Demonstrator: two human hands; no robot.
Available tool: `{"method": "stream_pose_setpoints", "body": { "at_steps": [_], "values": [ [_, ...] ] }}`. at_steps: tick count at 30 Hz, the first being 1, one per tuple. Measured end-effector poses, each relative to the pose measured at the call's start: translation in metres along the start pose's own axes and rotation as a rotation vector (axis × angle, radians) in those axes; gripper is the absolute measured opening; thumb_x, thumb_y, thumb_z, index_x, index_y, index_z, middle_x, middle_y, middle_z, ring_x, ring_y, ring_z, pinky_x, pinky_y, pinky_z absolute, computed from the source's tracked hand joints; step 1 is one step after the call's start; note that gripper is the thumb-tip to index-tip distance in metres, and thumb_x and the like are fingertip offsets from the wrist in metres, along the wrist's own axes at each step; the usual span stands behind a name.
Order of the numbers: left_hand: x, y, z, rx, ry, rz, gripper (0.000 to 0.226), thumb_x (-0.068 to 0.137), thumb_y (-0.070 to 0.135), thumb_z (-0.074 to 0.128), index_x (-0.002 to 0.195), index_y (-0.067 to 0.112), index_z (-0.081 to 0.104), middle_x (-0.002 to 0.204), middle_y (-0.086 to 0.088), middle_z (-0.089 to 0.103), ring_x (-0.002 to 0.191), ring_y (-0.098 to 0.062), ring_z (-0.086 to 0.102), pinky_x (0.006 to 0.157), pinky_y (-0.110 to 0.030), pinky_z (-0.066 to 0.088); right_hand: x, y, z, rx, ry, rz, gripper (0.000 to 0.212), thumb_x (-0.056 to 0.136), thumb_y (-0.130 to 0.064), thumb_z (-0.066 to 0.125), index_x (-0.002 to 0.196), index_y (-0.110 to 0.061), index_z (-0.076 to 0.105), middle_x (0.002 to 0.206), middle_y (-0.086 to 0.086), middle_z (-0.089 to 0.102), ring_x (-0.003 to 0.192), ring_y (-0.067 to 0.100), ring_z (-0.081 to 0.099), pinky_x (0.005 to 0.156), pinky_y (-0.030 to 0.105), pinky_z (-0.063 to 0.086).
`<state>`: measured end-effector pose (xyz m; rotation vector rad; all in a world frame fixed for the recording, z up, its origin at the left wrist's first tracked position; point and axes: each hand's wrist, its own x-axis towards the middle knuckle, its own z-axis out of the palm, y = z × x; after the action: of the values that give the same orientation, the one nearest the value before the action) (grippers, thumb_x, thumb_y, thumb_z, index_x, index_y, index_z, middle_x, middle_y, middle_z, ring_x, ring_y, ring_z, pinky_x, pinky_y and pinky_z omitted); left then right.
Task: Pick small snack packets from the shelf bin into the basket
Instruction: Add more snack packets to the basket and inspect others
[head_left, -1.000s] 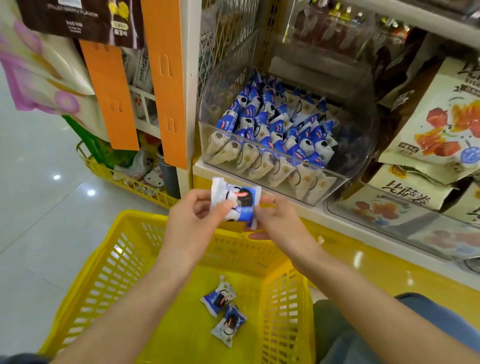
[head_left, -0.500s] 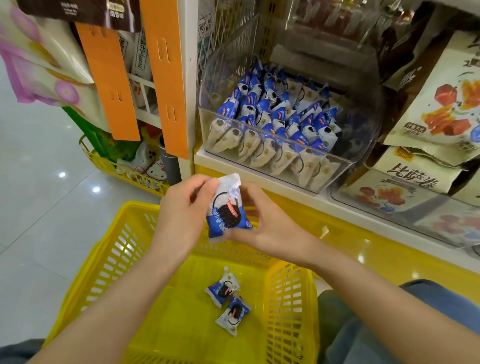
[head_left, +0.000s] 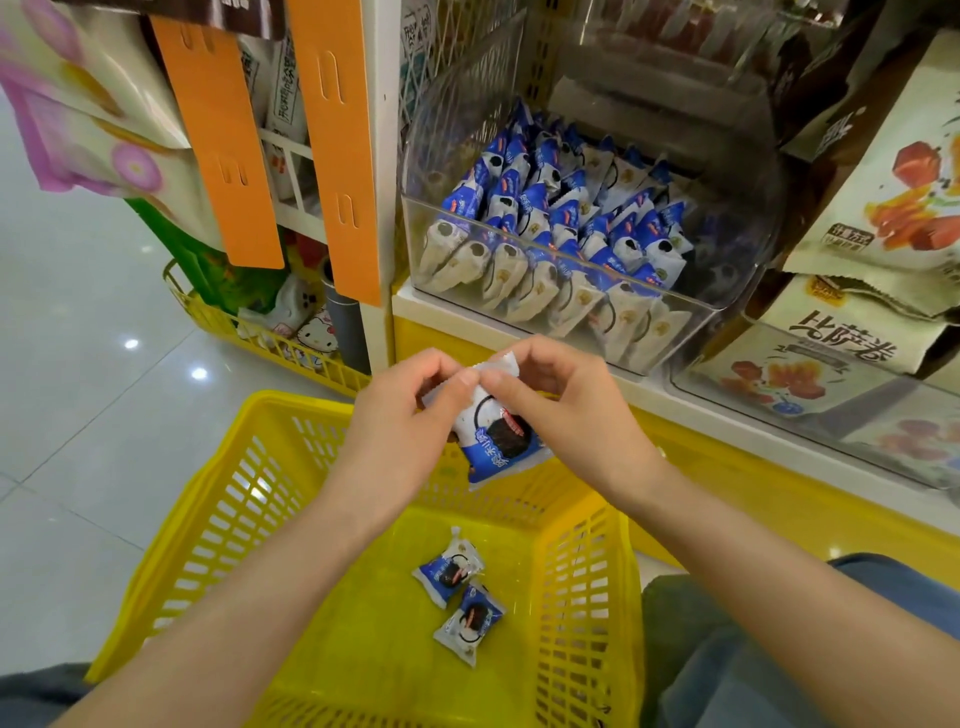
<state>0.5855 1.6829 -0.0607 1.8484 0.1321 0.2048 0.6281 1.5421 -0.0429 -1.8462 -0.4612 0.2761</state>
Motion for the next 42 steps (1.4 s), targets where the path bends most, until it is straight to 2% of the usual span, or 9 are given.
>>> {"method": "stream_pose_setpoints", "body": {
  "at_steps": [3,7,12,18,22,28,34,38,42],
  "values": [
    [-0.001,0.002,0.002,-0.04,-0.016,-0.026,0.023,0.092,0.021,0.052,0.07,0.02,0.057,0.071,-0.017,0.059,0.072,-0.038,0.055,0.068,-0.055,0.05,0.0,-0.001,-0.002,-0.188,0.037,-0.079,0.007,0.084,-0.02,0.066,0.083,-0.026,0.064,0.079,-0.008,0.069,0.076,0.006,0.064,0.073,0.03,0.054],
    [-0.002,0.003,0.002,0.06,-0.045,0.002,0.022,0.092,0.023,0.051,0.071,0.021,0.057,0.063,0.0,0.056,0.062,-0.018,0.05,0.057,-0.04,0.046,0.0,-0.003,-0.004,-0.215,0.041,-0.096,0.002,0.082,-0.026,0.068,0.081,-0.025,0.067,0.073,-0.006,0.067,0.07,0.009,0.061,0.061,0.02,0.048],
    [-0.001,0.008,0.006,-0.299,-0.086,-0.223,0.027,0.094,0.019,0.048,0.071,0.02,0.062,0.064,0.007,0.065,0.063,-0.004,0.063,0.056,-0.018,0.052,0.001,-0.007,-0.009,-0.387,0.088,-0.215,0.002,0.083,-0.027,0.065,0.082,-0.026,0.066,0.078,-0.011,0.061,0.074,0.004,0.057,0.063,0.019,0.047],
    [0.003,0.004,0.006,-0.304,-0.03,-0.443,0.031,0.099,0.033,0.035,0.088,0.017,0.059,0.089,-0.005,0.067,0.075,-0.02,0.066,0.066,-0.03,0.054,0.006,-0.011,-0.017,-0.37,0.263,-0.328,0.005,0.088,-0.019,0.061,0.088,-0.015,0.064,0.086,-0.003,0.062,0.081,0.005,0.058,0.074,0.025,0.05],
    [0.001,0.009,0.005,-0.658,-0.145,-0.575,0.053,0.095,0.048,0.028,0.097,0.007,0.061,0.08,-0.011,0.073,0.07,-0.025,0.071,0.058,-0.03,0.058,0.002,-0.011,-0.015,-0.363,0.132,-0.433,0.005,0.086,-0.012,0.063,0.086,-0.008,0.065,0.09,0.002,0.062,0.088,0.011,0.059,0.079,0.031,0.05],
    [0.001,0.01,-0.003,-0.792,-0.089,-0.421,0.015,0.084,0.019,0.059,0.091,0.012,0.07,0.08,-0.003,0.071,0.076,-0.012,0.068,0.063,-0.023,0.055,-0.003,-0.01,-0.012,-0.631,-0.088,-0.615,0.017,0.087,-0.023,0.058,0.093,-0.009,0.067,0.105,0.004,0.061,0.101,0.012,0.054,0.082,0.028,0.047],
    [0.001,0.011,0.0,-0.554,-0.02,-0.345,0.027,0.084,0.013,0.062,0.111,0.018,0.062,0.096,0.002,0.073,0.087,-0.01,0.069,0.071,-0.025,0.053,0.0,-0.012,-0.005,-0.301,0.182,-0.165,0.026,0.093,-0.03,0.049,0.117,-0.02,0.048,0.11,-0.008,0.054,0.101,-0.005,0.051,0.085,0.011,0.044],
    [-0.001,0.01,0.005,-0.451,-0.051,-0.285,0.029,0.083,0.013,0.064,0.111,0.021,0.059,0.095,0.006,0.072,0.084,-0.005,0.068,0.066,-0.015,0.052,0.009,-0.012,-0.01,0.236,0.053,0.277,0.02,0.096,-0.023,0.047,0.109,-0.013,0.058,0.096,0.001,0.068,0.078,0.0,0.065,0.066,0.017,0.054],
    [-0.002,0.007,0.008,-0.083,0.073,-0.055,0.042,0.079,0.014,0.068,0.108,0.035,0.046,0.102,0.019,0.057,0.091,0.004,0.057,0.066,-0.002,0.042,0.007,-0.013,-0.01,0.299,0.07,0.291,0.008,0.09,-0.015,0.057,0.097,-0.012,0.06,0.09,0.007,0.07,0.069,0.004,0.067,0.059,0.018,0.055]
  ]
}}
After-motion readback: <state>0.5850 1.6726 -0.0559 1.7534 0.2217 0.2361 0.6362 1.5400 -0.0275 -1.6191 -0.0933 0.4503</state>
